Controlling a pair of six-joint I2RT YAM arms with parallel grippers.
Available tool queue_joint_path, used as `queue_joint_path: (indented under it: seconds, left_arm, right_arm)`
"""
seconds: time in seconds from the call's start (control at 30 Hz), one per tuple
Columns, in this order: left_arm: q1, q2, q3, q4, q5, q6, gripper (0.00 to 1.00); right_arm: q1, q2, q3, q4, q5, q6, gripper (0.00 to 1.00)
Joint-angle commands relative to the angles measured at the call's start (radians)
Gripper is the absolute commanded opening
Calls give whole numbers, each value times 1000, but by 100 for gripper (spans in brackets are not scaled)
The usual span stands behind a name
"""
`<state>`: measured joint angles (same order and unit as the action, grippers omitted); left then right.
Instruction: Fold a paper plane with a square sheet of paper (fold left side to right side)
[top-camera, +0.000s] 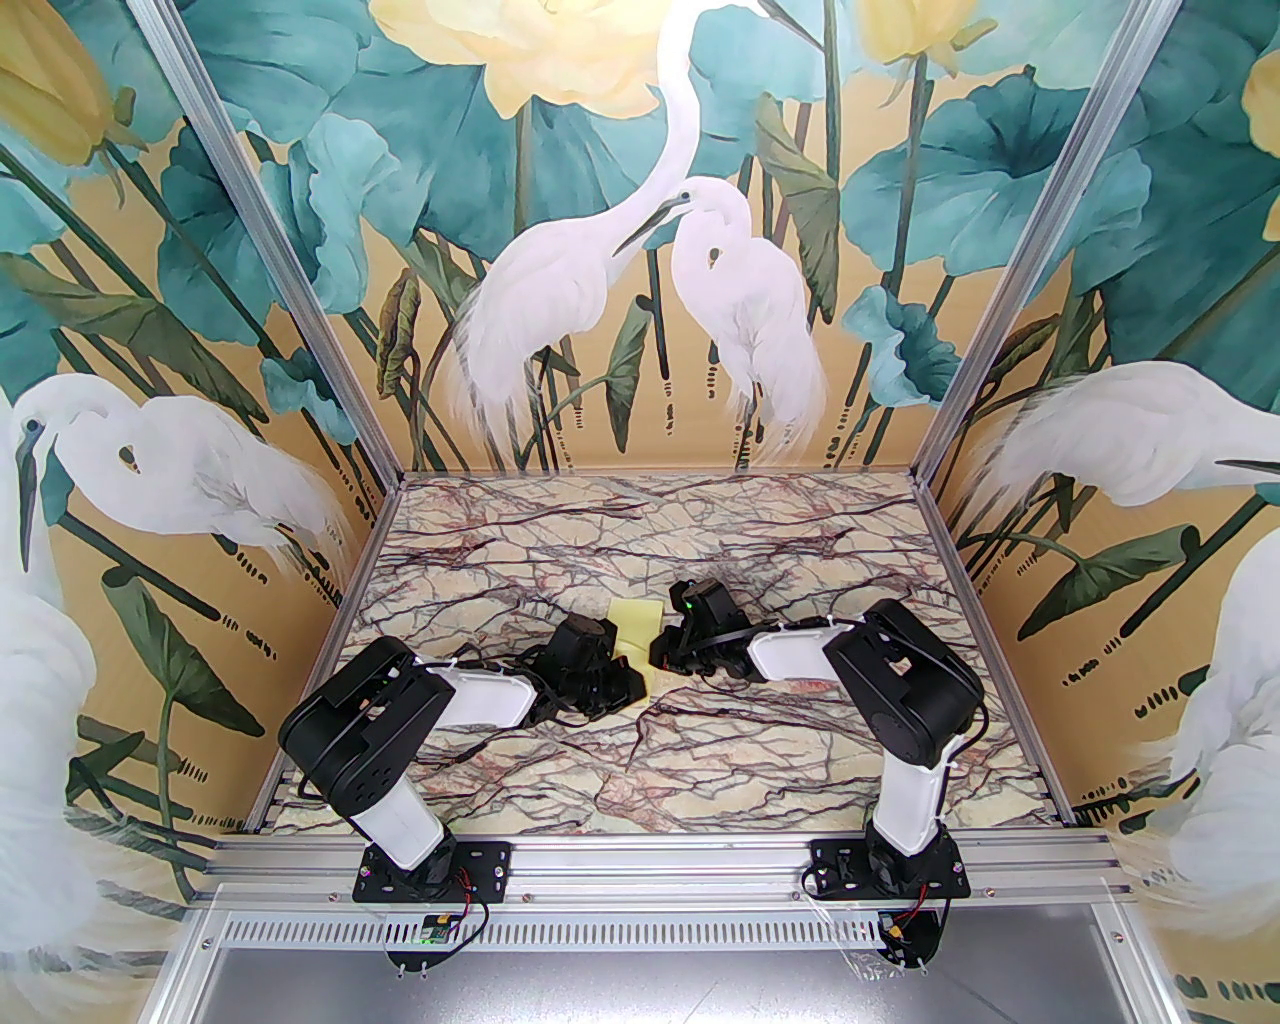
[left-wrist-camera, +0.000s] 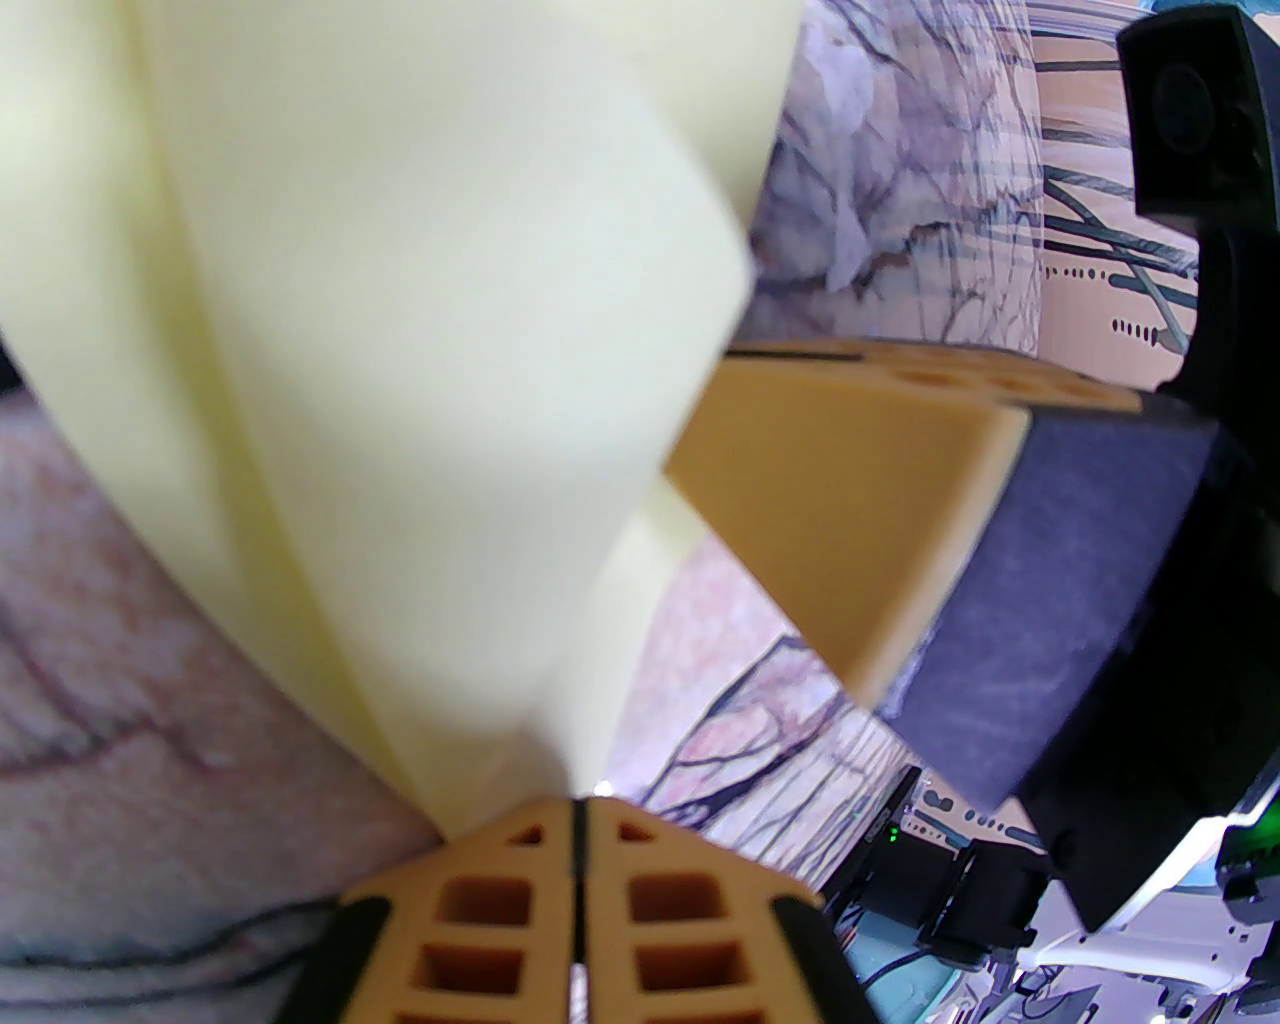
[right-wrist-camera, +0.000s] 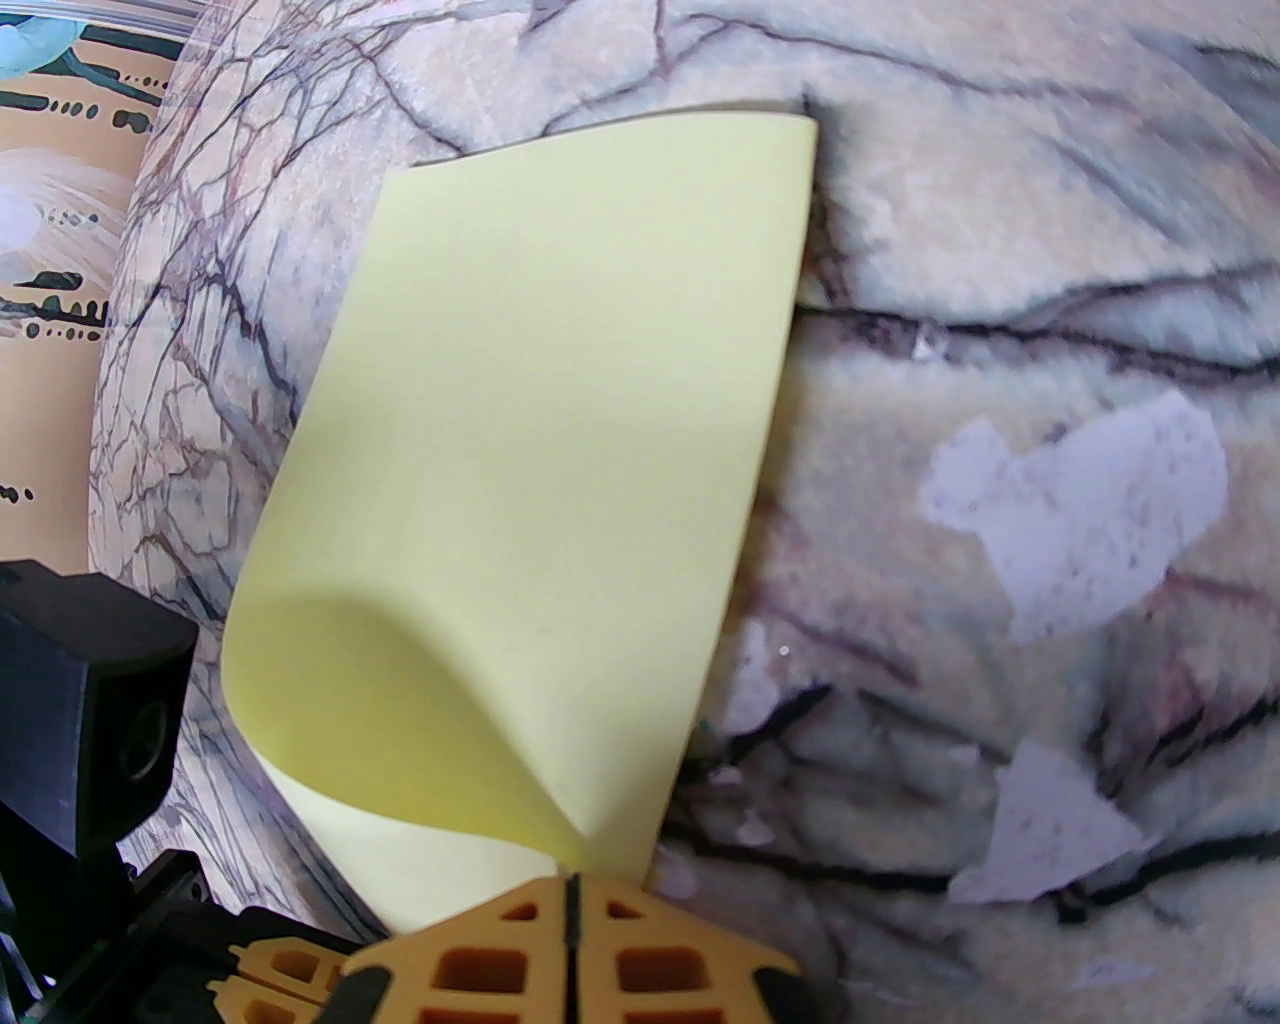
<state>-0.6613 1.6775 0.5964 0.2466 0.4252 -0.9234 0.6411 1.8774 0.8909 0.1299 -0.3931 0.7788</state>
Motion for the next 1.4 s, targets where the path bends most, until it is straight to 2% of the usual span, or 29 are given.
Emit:
queue_joint_path:
  seconds: [0.0,0.27,0.9,1.07,1.2,1.37]
  left_arm:
    - [-11,23,3,-72,-3,14,8]
    - [-22,-19,24,-119,-16,33,10]
    - [-146,-27,93,-342,-109,113,10]
    - [-153,-45,95,-363,-125,115,10]
    - [-113,-100,117,-385,-127,120,10]
    - [17,-155,132,-356,-99,128,13]
  right_arm:
    - [-6,11,33,-7,19,-30,6]
    - [-6,44,41,-32,20,-35,4]
    - [-6,66,56,-60,36,-23,1]
    - [-6,62,53,-61,33,-24,1]
    - [-6,59,50,-62,31,-26,1]
    - [-6,62,53,-61,25,-29,1]
